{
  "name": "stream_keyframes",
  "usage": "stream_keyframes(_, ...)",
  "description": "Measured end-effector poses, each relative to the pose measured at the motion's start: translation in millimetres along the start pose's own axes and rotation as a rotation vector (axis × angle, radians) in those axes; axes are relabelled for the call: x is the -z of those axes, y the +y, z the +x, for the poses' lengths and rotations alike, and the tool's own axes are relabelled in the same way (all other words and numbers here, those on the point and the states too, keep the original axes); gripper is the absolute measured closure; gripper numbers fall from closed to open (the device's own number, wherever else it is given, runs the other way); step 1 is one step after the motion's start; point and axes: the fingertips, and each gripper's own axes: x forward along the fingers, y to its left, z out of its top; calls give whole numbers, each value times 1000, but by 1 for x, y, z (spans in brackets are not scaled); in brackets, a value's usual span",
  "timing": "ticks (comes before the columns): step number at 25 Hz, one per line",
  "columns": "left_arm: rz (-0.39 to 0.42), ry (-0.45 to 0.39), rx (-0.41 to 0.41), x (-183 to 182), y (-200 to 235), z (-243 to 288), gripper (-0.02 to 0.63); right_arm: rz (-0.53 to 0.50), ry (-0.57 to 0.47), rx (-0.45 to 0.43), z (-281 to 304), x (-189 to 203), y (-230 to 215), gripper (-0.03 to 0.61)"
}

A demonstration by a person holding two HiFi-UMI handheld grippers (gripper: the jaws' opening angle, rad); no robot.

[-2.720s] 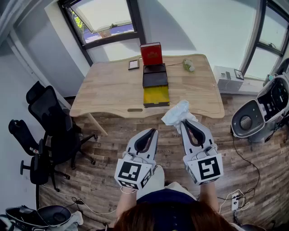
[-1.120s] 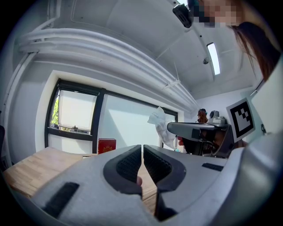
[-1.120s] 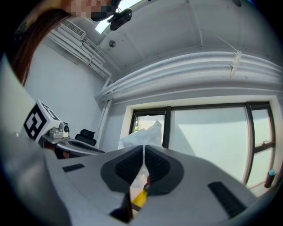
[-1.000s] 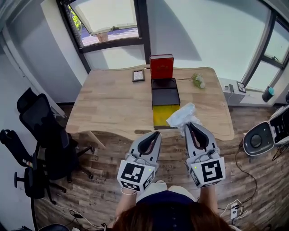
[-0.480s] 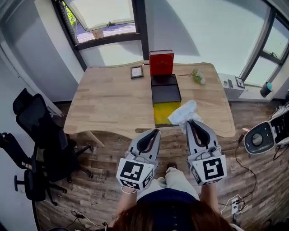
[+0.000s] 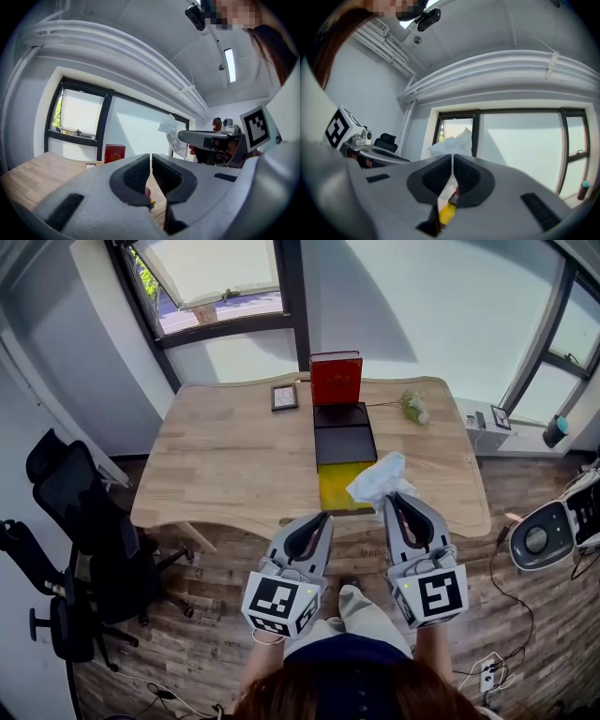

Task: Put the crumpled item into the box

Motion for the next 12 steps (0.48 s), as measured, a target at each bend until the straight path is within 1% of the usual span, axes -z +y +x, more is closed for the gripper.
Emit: stream_keyframes(12, 10, 10, -2, -3, 11, 48, 578, 9, 2, -14, 37, 11, -34, 546)
